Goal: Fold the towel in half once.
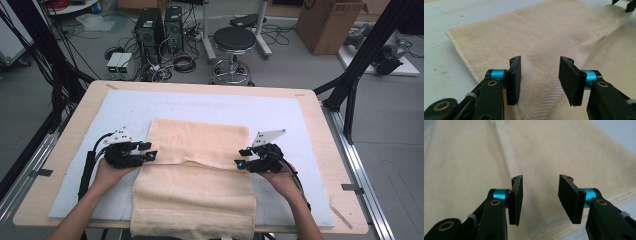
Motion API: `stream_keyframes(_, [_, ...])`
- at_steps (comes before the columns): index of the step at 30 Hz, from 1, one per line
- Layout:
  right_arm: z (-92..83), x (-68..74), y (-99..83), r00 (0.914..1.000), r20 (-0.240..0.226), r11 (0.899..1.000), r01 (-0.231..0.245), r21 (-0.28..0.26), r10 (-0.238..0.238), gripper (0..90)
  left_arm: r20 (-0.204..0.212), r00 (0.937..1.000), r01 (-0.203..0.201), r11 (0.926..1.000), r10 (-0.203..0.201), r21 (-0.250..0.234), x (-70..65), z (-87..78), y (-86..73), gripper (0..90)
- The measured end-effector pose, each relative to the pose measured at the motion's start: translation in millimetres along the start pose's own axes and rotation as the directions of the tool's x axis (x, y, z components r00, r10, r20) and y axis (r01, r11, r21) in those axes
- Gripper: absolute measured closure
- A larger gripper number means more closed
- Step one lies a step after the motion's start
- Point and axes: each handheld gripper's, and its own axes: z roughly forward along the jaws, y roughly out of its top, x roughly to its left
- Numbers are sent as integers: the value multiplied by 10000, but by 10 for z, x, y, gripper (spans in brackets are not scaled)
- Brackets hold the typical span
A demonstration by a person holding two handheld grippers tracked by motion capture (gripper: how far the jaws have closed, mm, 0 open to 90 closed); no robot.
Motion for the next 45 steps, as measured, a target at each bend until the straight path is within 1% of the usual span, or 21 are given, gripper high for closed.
stream_keyframes(3, [-17, 90, -75, 9993, 76, 9993, 366, 58, -366, 544, 49, 9999, -135, 9999, 135, -80, -50, -123, -47, 520])
stream_keyframes(5, [-16, 123, -116, 9987, 103, 9987, 492, 94, -493, 544, 174, 9997, -194, 9996, 191, 221, -83, -176, -70, 515])
stream_keyframes(6, [-15, 131, -130, 9985, 187, 9986, 511, 150, -513, 544, 112, 9993, -359, 9987, 355, 368, -104, -201, -69, 501])
stream_keyframes(7, [-17, 135, -142, 9984, 204, 9984, 529, 192, -533, 545, 106, 9989, -458, 9985, 455, 295, -126, -224, -74, 493])
stream_keyframes(9, [-21, 146, -158, 9987, 89, 9987, 502, 55, -502, 548, 332, 9975, -627, 9977, 618, 275, -163, -233, -71, 493])
stream_keyframes(11, [-7, 170, -162, 9975, 177, 9975, 684, 160, -687, 549, 402, 9965, -749, 9960, 729, 486, -176, -183, -79, 493])
stream_keyframes(14, [38, 179, -153, 9951, 314, 9953, 927, 294, -936, 553, 534, 9961, -756, 9903, 697, 1165, -158, -40, -114, 492])
stream_keyframes(17, [98, 156, -160, 9936, 531, 9933, 965, 640, -1000, 573, 296, 9971, -734, 9863, 698, 1477, -135, 80, -147, 501])
stream_keyframes(19, [135, 143, -161, 9918, 704, 9915, 1006, 831, -1065, 630, 26, 9972, -744, 9838, 750, 1634, -120, 141, -159, 545])
stream_keyframes(20, [141, 136, -159, 9912, 759, 9915, 1019, 806, -1080, 663, -111, 9968, -767, 9841, 795, 1604, -113, 146, -153, 587])
stream_keyframes(22, [130, 113, -154, 9934, 646, 9941, 906, 590, -943, 718, -293, 9980, -511, 9880, 559, 1457, -86, 138, -136, 673])
stream_keyframes(25, [92, 89, -155, 9959, 528, 9966, 720, 399, -741, 782, -491, 9973, -471, 9906, 538, 1285, -71, 86, -116, 813])
stream_keyframes(28, [34, 104, -151, 9977, 349, 9982, 578, 183, -584, 807, -468, 9972, -531, 9936, 580, 1001, -87, 11, -93, 853])
stream_keyframes(33, [-110, 188, -119, 9973, 215, 9971, 707, -289, -701, 844, -374, 9958, -816, 9951, 838, 566, -160, -136, -52, 890])
stream_keyframes(35, [-155, 213, -109, 9973, 184, 9965, 712, -436, -705, 851, -161, 9946, -1017, 9935, 1026, 520, -191, -142, -54, 864])
stream_keyframes(37, [-156, 209, -92, 9975, 244, 9970, 671, -397, -662, 855, 115, 9954, -953, 9928, 947, 723, -208, -83, -60, 725])
stream_keyframes(38, [-145, 199, -82, 9981, 244, 9979, 575, -282, -568, 859, 141, 9948, -1021, 9903, 1012, 947, -216, -39, -69, 646])
stream_keyframes(39, [-127, 182, -78, 9982, 212, 9980, 565, -288, -559, 862, 58, 9939, -1096, 9858, 1097, 1272, -224, 17, -81, 609])
stream_keyframes(41, [-97, 163, -68, 9985, 215, 9983, 503, -284, -497, 864, -267, 9932, -1075, 9818, 1130, 1563, -221, 97, -99, 527])
stream_keyframes(43, [-77, 139, -59, 9989, 186, 9984, 428, -374, -421, 866, -316, 9937, -1005, 9807, 1072, 1678, -183, 168, -120, 522])
stream_keyframes(45, [-62, 104, -52, 9992, 186, 9984, 369, -431, -361, 870, -505, 9940, -886, 9843, 973, 1523, -147, 200, -117, 565])
